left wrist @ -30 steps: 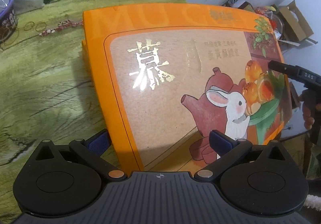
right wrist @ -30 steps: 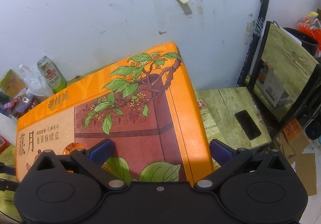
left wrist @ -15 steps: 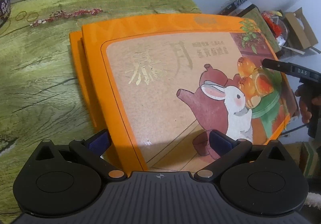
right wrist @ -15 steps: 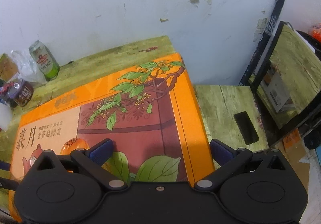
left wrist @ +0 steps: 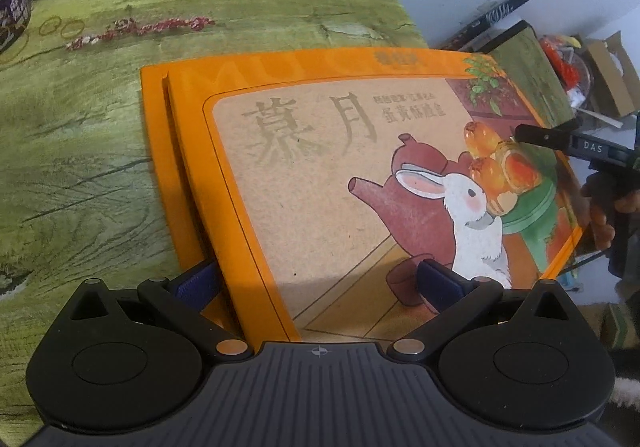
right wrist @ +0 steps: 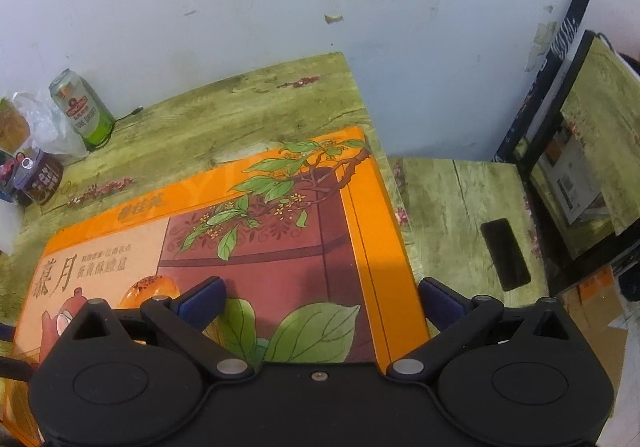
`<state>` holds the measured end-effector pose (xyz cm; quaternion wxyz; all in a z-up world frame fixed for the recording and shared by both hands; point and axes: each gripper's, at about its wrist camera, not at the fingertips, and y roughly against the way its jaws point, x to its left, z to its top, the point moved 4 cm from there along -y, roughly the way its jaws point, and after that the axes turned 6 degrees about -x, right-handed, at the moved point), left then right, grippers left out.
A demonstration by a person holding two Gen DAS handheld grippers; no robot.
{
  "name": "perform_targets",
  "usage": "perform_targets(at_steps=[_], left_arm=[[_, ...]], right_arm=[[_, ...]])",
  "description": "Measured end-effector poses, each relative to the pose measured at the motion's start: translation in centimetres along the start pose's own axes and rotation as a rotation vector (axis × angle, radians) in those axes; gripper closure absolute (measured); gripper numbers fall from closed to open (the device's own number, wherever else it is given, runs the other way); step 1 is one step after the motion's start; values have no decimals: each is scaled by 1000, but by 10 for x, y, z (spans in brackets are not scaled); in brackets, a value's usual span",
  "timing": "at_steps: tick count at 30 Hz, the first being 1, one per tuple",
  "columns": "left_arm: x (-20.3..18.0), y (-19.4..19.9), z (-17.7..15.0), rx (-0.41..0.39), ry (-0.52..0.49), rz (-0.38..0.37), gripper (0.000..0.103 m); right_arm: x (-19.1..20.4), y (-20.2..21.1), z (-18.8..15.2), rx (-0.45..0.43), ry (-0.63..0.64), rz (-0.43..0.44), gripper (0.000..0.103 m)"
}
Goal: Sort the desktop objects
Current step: 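Press the lid down onto the tray rim with both grippers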
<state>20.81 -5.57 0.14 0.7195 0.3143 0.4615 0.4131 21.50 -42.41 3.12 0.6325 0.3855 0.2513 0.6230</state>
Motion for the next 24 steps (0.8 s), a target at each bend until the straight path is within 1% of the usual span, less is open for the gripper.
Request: perform_targets(at_steps=[3,9,14,24], left_arm=[[-3,3,2,-18,-16,13,0],[-3,7,4,-39,-7,39,0],[-4,14,5,-73,-2,60,0],[-11,18,11,-111,-11,75,0]], right_arm=[[-5,1,-3,3,-22,10,0],[-5,-2,-5,2,-31,25,0],[-2,-5,-1,-9,-21,44,0],[-5,-9,7,-24,-28,57,0]])
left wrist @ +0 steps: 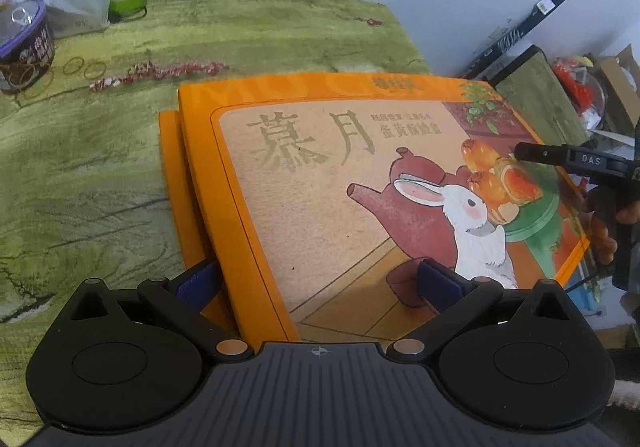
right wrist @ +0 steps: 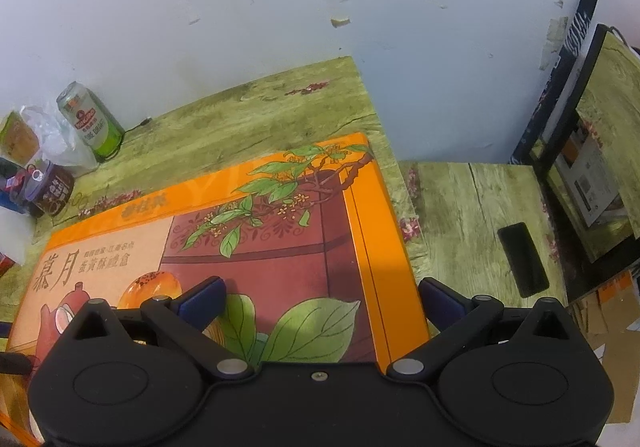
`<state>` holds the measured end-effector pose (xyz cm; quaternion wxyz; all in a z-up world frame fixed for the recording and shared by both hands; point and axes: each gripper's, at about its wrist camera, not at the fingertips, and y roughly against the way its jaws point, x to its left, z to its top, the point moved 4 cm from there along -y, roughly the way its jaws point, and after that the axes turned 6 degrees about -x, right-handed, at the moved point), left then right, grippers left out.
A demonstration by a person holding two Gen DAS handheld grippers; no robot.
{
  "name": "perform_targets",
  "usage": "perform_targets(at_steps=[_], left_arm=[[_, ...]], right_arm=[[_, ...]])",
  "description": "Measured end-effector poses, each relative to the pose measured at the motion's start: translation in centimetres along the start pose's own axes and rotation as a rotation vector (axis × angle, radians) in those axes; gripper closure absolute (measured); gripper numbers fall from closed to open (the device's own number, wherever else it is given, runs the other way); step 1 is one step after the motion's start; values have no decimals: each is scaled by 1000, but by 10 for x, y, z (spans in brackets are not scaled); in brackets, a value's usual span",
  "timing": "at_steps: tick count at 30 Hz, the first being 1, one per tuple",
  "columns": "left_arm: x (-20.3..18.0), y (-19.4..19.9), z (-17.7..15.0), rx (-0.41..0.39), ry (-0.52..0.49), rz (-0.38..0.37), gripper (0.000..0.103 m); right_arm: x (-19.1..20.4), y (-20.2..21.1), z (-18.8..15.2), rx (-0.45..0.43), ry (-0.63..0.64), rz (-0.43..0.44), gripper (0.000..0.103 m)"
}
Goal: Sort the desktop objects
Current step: 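Press the lid down onto the tray rim with both grippers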
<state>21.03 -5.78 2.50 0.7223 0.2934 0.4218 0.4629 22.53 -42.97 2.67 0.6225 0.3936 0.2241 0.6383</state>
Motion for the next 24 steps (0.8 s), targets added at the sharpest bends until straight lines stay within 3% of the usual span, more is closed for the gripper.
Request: perform_targets(at_steps=[24], left_arm=[[23,-14,-4,45,60,36,0]], right_arm=[[15,-26,5,30,36,22,0]])
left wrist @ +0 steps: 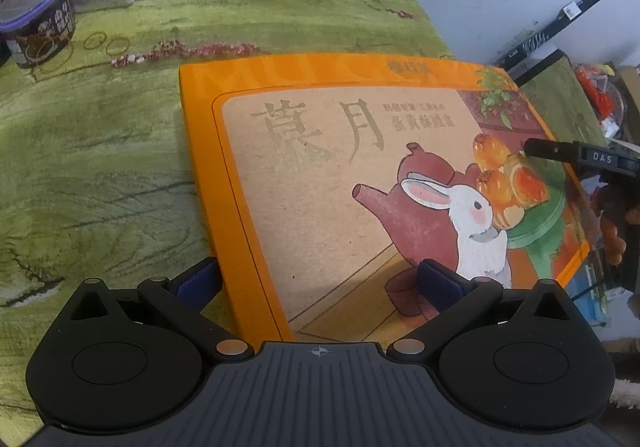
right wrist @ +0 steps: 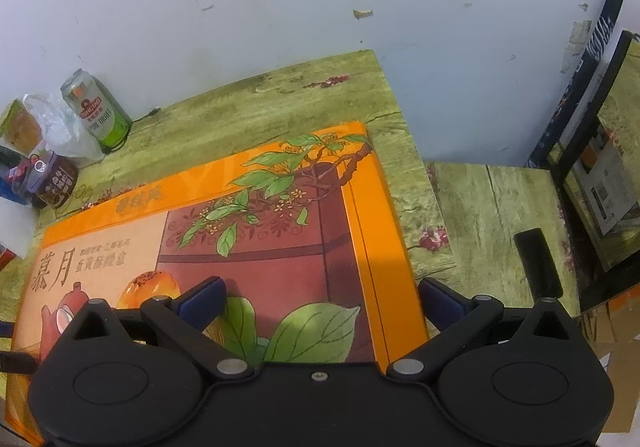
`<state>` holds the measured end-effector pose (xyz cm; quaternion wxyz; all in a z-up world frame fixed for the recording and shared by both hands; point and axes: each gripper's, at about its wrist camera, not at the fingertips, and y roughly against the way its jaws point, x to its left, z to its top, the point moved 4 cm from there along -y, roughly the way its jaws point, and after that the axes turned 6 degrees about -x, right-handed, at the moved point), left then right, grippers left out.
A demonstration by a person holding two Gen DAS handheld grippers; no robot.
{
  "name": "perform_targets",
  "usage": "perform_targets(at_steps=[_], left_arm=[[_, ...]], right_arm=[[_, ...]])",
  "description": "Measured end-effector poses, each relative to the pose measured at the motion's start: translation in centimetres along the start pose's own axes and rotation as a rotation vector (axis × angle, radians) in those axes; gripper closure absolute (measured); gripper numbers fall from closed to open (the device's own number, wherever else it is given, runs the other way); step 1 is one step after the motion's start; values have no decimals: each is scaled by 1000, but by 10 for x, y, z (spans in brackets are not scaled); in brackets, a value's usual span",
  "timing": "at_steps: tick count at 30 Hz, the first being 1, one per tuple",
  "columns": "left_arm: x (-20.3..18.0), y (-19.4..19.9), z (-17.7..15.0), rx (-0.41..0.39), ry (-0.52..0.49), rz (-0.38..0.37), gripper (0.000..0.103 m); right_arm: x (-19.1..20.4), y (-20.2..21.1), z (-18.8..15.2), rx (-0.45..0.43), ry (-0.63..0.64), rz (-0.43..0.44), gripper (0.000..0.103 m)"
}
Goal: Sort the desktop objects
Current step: 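Press the lid down onto the tray rim with both grippers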
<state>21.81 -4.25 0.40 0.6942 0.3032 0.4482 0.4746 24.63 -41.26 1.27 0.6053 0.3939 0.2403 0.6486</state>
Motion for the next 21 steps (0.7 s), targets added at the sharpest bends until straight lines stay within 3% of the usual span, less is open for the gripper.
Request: perform_targets(at_steps=[21], left_arm=[[1,-7,0,20,30,0,0]], right_arm=[[-2,-14,-1,29,4,-1,0]])
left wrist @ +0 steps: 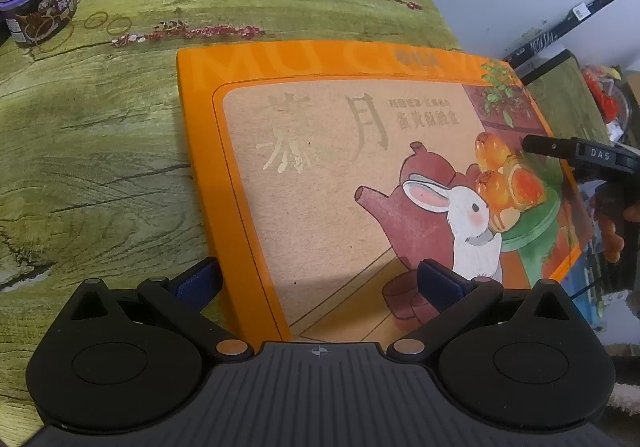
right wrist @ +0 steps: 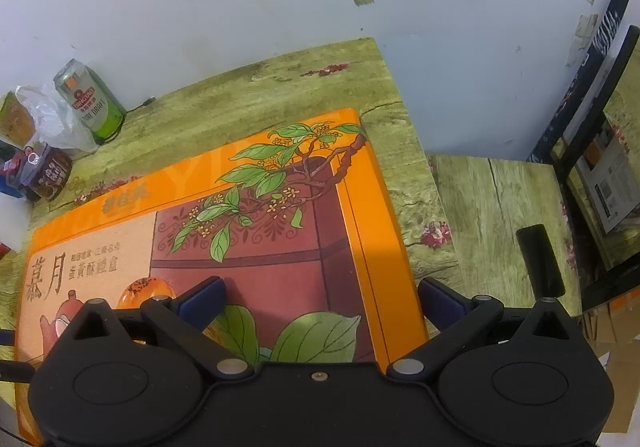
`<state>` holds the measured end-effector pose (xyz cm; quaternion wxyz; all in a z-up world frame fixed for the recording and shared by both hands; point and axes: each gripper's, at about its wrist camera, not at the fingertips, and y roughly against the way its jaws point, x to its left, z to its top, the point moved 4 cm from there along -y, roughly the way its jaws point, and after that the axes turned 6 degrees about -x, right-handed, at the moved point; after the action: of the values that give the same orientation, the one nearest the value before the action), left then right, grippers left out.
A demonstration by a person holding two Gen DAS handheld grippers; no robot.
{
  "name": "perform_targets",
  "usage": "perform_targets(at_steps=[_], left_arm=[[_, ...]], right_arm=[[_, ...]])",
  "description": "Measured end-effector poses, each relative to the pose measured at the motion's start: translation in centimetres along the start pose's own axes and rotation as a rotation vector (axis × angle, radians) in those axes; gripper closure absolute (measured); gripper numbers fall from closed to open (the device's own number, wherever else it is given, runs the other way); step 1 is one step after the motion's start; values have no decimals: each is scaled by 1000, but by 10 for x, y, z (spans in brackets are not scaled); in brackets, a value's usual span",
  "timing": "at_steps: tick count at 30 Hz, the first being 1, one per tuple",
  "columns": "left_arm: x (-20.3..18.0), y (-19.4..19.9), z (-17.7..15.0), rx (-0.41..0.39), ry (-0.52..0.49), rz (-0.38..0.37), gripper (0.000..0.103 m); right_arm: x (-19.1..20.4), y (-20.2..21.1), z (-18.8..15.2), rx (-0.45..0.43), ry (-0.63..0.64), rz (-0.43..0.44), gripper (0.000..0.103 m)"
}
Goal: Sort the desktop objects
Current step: 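Press the lid down onto the tray rim with both grippers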
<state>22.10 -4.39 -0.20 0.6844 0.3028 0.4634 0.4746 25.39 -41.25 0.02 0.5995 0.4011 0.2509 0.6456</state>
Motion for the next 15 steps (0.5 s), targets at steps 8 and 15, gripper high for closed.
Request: perform_targets(at_steps=[8,15], left_arm=[[-2,3,3,-21,-5,-8,0],[0,1,3,-25,0,-12,0]], right_arm=[[-3,-1,1,10,-15,-9,0],[-2,-2,2,17,-17,-18,0]])
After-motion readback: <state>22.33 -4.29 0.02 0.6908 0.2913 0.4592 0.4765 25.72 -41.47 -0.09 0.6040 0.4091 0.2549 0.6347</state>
